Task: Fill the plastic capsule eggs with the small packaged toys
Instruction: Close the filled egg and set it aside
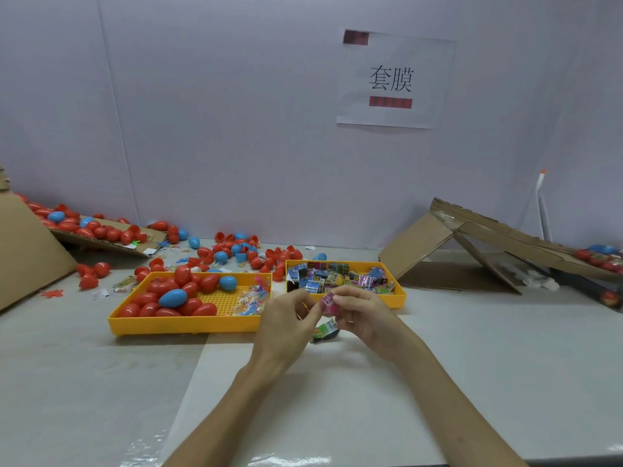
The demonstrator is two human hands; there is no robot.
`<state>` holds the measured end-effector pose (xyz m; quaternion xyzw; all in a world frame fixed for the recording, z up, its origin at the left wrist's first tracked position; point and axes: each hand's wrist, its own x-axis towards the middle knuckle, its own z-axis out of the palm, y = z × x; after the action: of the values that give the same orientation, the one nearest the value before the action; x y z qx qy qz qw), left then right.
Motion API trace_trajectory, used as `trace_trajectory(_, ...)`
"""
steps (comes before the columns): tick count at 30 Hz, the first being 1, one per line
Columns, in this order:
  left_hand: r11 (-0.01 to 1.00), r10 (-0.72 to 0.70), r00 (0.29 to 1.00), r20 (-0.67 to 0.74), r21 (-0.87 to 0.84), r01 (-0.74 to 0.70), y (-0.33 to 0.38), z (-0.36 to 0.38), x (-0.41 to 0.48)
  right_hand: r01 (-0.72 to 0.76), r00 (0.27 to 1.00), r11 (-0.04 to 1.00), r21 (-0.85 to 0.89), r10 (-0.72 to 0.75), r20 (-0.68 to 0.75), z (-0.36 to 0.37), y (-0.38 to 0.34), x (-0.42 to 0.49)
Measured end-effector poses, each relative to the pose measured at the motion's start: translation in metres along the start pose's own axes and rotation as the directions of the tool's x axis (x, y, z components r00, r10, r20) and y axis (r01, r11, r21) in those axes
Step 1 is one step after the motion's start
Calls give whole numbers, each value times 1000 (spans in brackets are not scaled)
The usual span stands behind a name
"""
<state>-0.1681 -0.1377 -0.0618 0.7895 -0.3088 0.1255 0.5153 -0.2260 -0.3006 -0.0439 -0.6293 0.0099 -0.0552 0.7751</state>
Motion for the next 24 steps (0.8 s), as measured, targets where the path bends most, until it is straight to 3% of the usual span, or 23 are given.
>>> trace_trajectory(6,988,-84,985,150,-117,102,7,-12,6,0,1000,999,46,0,-2,-2,-1,1)
trace_trajectory(8,989,-104,985,135,-88,116,6,-23,17,2,999,995,97,3,-49,-5,-3,2)
trace_trajectory(10,993,-113,992,59,23,112,0,-41,35,14,998,990,141,-4,-67,-8,-5,2)
trace_trajectory(12,957,-122,993,-1,265,118,-11,-63,56,28,999,991,130,-23,-40,-8,-7,1)
trace_trajectory(14,824,-144,989,-35,549,140,-29,-83,73,24,999,996,91,-20,-41,-6,-8,-1)
trace_trajectory(16,672,-205,979,6,728,137,-48,-93,84,8,998,998,66,-4,-63,-5,-8,-2)
trace_trajectory(19,553,-264,959,103,831,63,-73,-95,91,2,998,997,79,3,-61,-5,-9,-1)
trace_trajectory(24,609,-197,980,-28,780,144,-91,-90,95,0,999,997,82,2,-36,-6,-8,-2)
